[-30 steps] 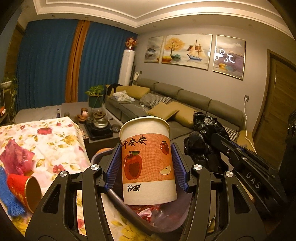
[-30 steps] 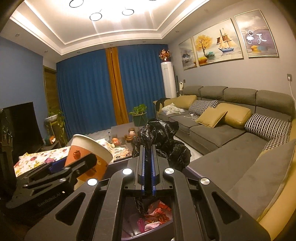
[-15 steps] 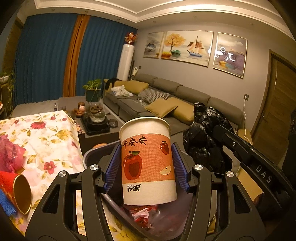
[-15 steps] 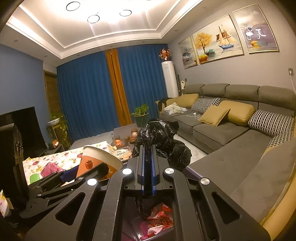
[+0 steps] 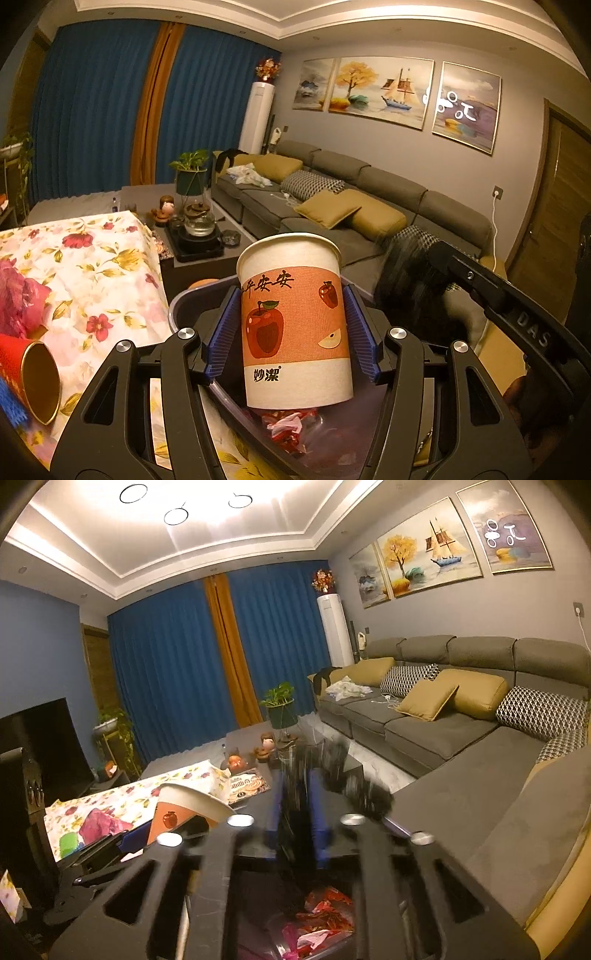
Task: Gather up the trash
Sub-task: 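Open the left gripper to drop the cup while the right releases the black bag, then move both open grippers back over the trash on the bed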
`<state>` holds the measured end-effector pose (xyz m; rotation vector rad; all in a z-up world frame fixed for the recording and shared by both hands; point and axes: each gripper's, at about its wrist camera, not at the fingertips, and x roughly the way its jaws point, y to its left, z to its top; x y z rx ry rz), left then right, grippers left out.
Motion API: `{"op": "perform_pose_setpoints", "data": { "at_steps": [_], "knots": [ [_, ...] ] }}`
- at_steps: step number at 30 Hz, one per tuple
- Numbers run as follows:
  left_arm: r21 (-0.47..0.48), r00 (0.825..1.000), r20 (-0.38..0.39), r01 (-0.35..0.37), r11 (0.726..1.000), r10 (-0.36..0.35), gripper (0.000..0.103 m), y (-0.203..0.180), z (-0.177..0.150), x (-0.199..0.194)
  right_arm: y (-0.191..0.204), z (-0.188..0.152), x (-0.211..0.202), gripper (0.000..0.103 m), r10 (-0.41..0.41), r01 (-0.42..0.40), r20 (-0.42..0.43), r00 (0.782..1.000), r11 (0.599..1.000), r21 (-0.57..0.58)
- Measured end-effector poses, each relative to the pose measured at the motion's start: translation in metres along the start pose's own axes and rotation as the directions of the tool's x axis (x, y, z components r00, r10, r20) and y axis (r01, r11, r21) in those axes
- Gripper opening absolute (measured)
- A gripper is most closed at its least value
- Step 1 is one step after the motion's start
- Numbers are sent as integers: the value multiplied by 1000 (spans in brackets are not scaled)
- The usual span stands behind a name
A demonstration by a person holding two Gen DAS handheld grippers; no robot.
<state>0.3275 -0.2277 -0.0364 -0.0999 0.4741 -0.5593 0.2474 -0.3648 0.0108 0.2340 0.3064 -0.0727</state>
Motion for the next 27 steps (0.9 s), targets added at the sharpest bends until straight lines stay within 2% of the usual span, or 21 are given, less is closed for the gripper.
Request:
{"op": "perform_pose_setpoints", "data": {
  "at_steps": [2, 8, 11, 13, 16, 21, 27],
  "knots": [
    [0, 1000, -5, -3, 1000, 3, 56, -1, -1, 2, -1, -1, 1, 49, -5, 5, -6, 1000, 1000, 4],
    [12, 999, -39, 10, 1000, -9, 60, -4, -3, 12, -6, 1, -11, 68, -16, 16, 28, 999, 1000, 22],
    [21, 999, -51, 9, 1000, -8, 69, -5, -5, 14, -7, 0, -18, 72, -30, 29, 41, 999, 999, 19],
    [14, 999, -44, 1, 1000, 0, 79, -3, -5, 12, -8, 1, -22, 74, -41, 40, 49, 998, 999, 17],
    [-4, 999, -33, -5, 1000, 5, 85, 3, -7, 6, -9, 1, -28, 75, -49, 48, 54, 997, 999, 19],
    [-30, 999, -16, -45, 999, 45, 89, 16, -11, -16, -3, -2, -38, 75, -57, 57, 58, 997, 998, 6],
    [-43, 987, 22, -155, 987, 156, 90, 34, -15, -61, 16, -11, -48, 76, -52, 54, 58, 997, 998, -31]
  ]
}}
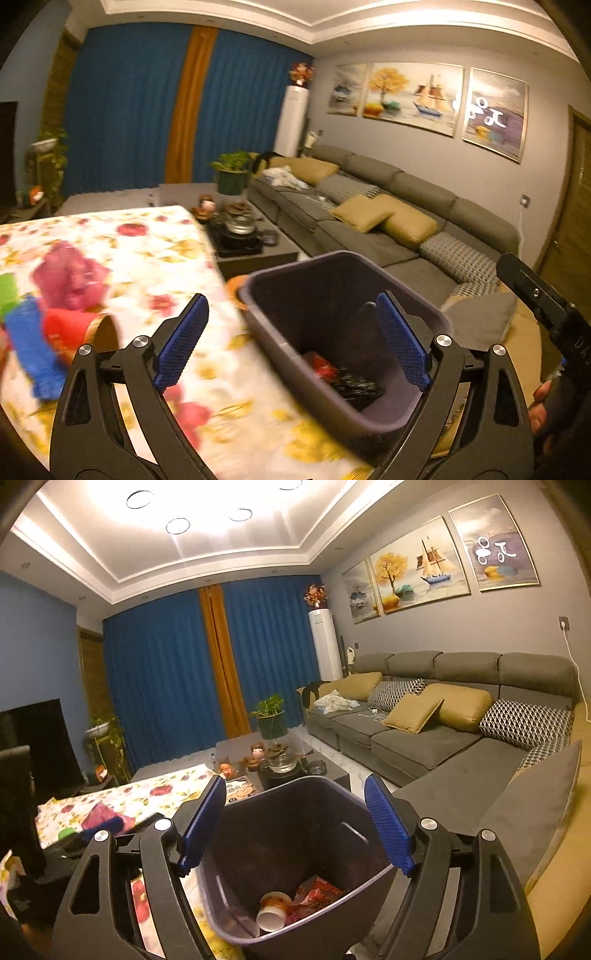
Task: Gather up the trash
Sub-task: 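Move both open grippers back over the trash on the bed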
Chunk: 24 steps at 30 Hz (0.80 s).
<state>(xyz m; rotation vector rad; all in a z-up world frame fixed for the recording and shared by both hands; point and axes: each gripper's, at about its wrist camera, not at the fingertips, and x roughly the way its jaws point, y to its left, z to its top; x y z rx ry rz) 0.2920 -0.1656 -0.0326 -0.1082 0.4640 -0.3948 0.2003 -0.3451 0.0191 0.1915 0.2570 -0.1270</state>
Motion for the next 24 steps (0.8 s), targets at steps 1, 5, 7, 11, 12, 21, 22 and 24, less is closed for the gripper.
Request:
{"op": "perform_pose_setpoints", "data": {
  "at_steps": [1, 5, 7, 11, 12, 21, 22, 24],
  "knots": [
    [-7, 1000, 5, -19, 1000, 19, 90, 6, -1, -9, 6, -2, -2, 76, 3, -3, -4, 1000, 1000, -8],
    [-24, 995, 40, -89, 996, 90, 90, 30, -5, -45, 24, -7, -10, 76, 36, -36, -19, 999, 999, -24],
    [-31, 989, 54, -137, 990, 138, 90, 45, -8, -63, 35, -10, -14, 76, 55, -56, -24, 998, 998, -38],
    [-45, 965, 73, -250, 967, 253, 90, 78, -18, -100, 61, -17, -20, 76, 96, -99, -42, 994, 993, -57],
    [-49, 959, 76, -268, 962, 272, 90, 86, -19, -106, 67, -19, -21, 76, 108, -110, -48, 993, 992, -60],
    [-137, 868, 76, -479, 867, 491, 90, 169, -46, -176, 137, -42, -27, 76, 224, -235, -111, 968, 967, -101],
    [-148, 855, 70, -500, 853, 514, 90, 179, -50, -184, 145, -44, -27, 76, 234, -247, -116, 965, 963, -107],
    [-161, 841, 62, -523, 837, 537, 90, 191, -55, -195, 162, -52, -31, 76, 253, -267, -125, 959, 956, -118]
  ]
}}
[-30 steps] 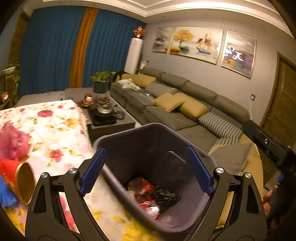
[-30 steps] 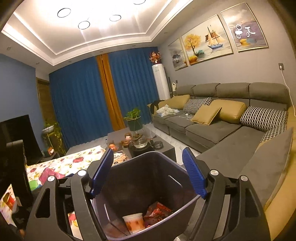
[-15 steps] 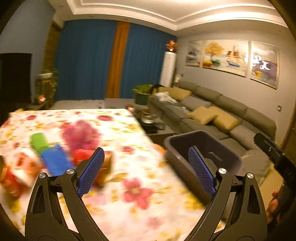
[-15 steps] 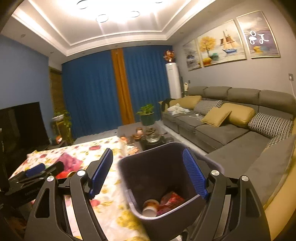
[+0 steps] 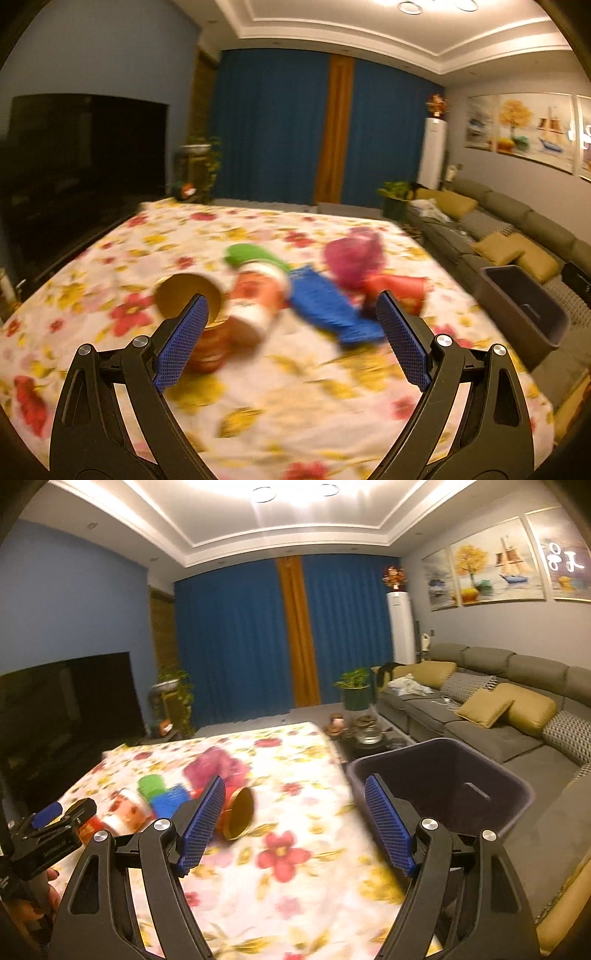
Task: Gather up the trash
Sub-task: 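Move both open grippers back over the trash on the bed, then grasp a red gold-rimmed cup with the left gripper while the right grasps another red cup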
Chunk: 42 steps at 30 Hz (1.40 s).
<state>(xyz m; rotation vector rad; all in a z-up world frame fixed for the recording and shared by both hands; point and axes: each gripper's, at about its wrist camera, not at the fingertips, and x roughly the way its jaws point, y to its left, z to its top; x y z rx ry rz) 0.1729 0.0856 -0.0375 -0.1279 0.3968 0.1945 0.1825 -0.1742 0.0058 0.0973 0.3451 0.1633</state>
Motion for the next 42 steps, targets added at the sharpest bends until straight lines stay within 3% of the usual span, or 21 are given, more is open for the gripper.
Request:
{"op": "perform_pose_setpoints", "data": {
  "at_steps": [7, 11, 17, 26, 34, 42],
  "knots": [
    [-46, 997, -47, -62, 997, 60, 90, 47, -9, 9, 41, -4, 10, 76, 59, -60, -27, 998, 998, -28],
    [-52, 993, -99, -66, 996, 61, 90, 55, -13, 26, 55, -4, 13, 76, 77, -79, -32, 996, 996, -44],
    [-80, 988, -124, -103, 991, 93, 90, 68, -10, 44, 71, -6, 20, 76, 92, -95, -45, 995, 994, -60],
    [-88, 981, -171, -104, 991, 88, 90, 73, -9, 69, 85, -11, 46, 76, 89, -96, -84, 992, 991, -88],
    [-148, 981, -188, -69, 987, 41, 63, 84, -10, 72, 85, -18, 75, 76, 69, -81, -127, 989, 992, -95],
    [-201, 988, -152, -62, 978, 32, 59, 94, -11, 65, 81, -23, 101, 72, 60, -76, -174, 983, 993, -92]
  ]
}}
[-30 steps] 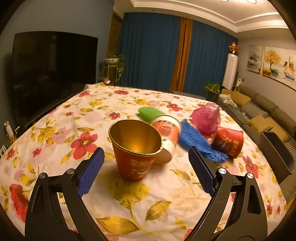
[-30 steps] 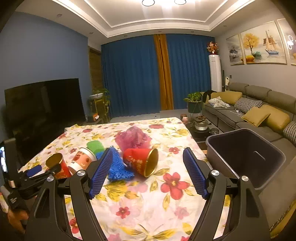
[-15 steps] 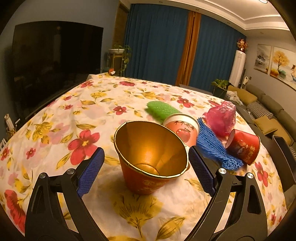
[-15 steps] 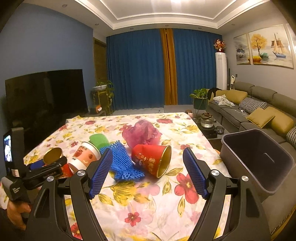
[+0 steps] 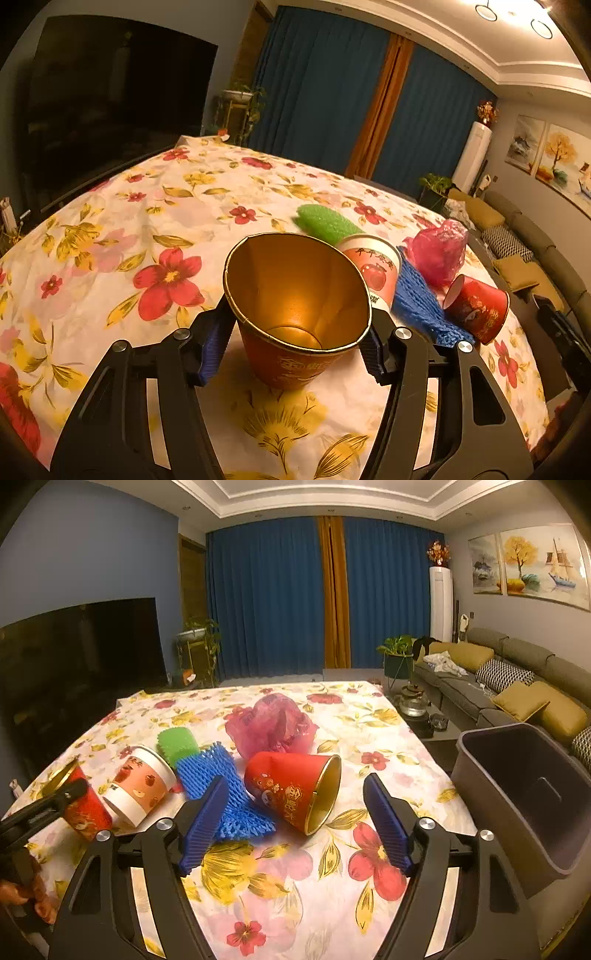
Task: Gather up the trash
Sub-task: 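Grasp a red gold-rimmed cup with the left gripper while the right grasps another red cup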
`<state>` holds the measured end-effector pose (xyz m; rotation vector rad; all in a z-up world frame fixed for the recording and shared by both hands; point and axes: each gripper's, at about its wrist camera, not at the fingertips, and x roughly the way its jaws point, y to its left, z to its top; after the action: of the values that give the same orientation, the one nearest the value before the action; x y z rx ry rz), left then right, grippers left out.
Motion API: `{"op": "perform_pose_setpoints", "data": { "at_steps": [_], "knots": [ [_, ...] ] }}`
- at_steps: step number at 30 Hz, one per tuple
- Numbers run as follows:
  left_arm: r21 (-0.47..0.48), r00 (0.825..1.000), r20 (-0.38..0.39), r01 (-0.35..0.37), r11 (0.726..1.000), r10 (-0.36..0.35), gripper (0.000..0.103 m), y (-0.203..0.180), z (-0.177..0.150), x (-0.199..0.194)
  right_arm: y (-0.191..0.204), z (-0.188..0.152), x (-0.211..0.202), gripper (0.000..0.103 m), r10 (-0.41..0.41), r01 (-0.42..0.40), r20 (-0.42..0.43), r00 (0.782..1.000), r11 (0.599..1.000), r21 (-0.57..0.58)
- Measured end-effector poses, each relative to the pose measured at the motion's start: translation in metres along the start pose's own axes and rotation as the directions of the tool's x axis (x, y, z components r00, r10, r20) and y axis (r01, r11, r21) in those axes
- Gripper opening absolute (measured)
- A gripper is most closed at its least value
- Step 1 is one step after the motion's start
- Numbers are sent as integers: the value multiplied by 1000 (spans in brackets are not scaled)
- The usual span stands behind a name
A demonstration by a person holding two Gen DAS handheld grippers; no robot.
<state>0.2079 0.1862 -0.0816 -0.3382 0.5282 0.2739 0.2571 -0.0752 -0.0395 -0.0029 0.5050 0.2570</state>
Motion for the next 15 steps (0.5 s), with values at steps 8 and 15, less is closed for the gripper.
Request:
{"op": "perform_pose_setpoints", "data": {
  "at_steps": [8, 15],
  "knots": [
    [22, 999, 54, 3, 1000, -5, 59, -2, -1, -12, -7, 3, 28, 64, -10, 11, -48, 999, 1000, 21],
    [27, 998, 64, 19, 999, -21, 59, -3, -2, -15, -14, 3, 49, 58, 8, -3, -90, 996, 999, 51]
  ]
}}
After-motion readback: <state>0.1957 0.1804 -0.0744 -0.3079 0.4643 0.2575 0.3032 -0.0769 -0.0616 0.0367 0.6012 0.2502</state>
